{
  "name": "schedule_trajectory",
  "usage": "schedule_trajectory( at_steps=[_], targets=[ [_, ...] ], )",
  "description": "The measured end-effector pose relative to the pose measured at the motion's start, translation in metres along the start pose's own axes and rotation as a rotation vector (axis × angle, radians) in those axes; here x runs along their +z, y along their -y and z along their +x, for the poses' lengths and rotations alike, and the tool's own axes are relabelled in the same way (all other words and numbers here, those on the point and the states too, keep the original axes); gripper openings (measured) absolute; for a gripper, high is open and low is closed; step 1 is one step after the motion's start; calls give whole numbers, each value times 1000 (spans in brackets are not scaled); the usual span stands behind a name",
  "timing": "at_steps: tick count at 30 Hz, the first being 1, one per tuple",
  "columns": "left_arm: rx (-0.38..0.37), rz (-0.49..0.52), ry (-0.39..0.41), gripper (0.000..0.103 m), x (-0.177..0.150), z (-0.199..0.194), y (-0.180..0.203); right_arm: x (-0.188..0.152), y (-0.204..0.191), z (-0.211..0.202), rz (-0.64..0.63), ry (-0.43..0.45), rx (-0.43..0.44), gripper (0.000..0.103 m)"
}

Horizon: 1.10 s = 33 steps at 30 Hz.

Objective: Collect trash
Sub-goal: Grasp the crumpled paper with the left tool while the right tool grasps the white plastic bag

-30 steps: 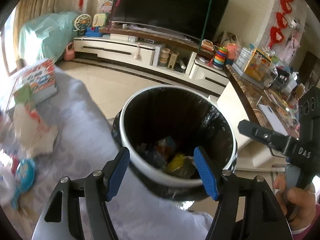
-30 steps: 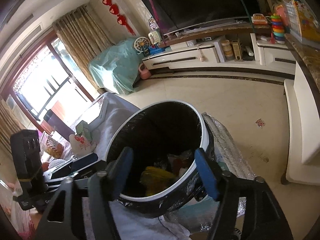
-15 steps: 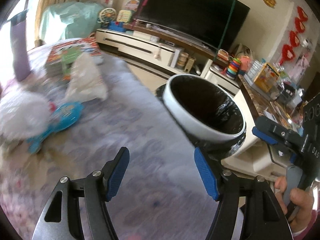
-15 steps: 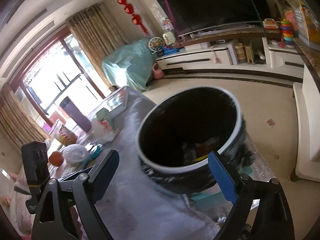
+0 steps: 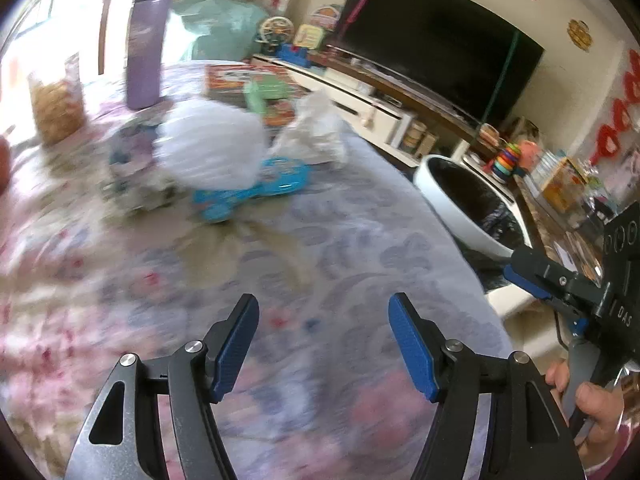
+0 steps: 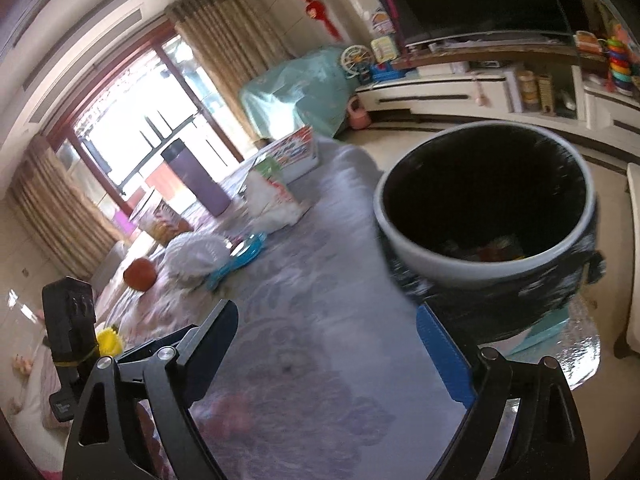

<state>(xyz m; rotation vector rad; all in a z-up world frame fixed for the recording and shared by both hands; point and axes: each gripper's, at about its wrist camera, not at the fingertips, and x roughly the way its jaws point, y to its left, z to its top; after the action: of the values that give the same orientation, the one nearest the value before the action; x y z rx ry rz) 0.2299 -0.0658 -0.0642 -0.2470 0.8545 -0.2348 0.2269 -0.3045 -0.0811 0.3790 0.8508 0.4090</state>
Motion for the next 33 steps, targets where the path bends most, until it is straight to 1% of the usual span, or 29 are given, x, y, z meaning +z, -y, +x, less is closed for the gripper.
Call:
schedule_trajectory(
  at_steps=[5, 10, 14, 19, 23, 33],
  targets=[
    [30, -43, 12, 67, -6, -17, -19, -7, -14, 11, -19, -22, 15, 92],
    [61, -81, 22, 67, -8, -27, -29, -10, -27, 21, -43, -39, 31, 92],
    [89, -97, 27, 67, -10, -33, -40, -10, -33, 29, -52, -45, 36, 92],
    [110, -107, 31, 67, -5, -36, -52, -11, -40, 39, -62, -54, 43, 92],
    [122, -113, 34, 67, 2, -36, -58, -10, -42, 46, -66, -56, 44, 92],
    [144, -111, 26, 67, 26, -12, -75, 10, -45, 67, -81, -53, 34, 92]
  ],
)
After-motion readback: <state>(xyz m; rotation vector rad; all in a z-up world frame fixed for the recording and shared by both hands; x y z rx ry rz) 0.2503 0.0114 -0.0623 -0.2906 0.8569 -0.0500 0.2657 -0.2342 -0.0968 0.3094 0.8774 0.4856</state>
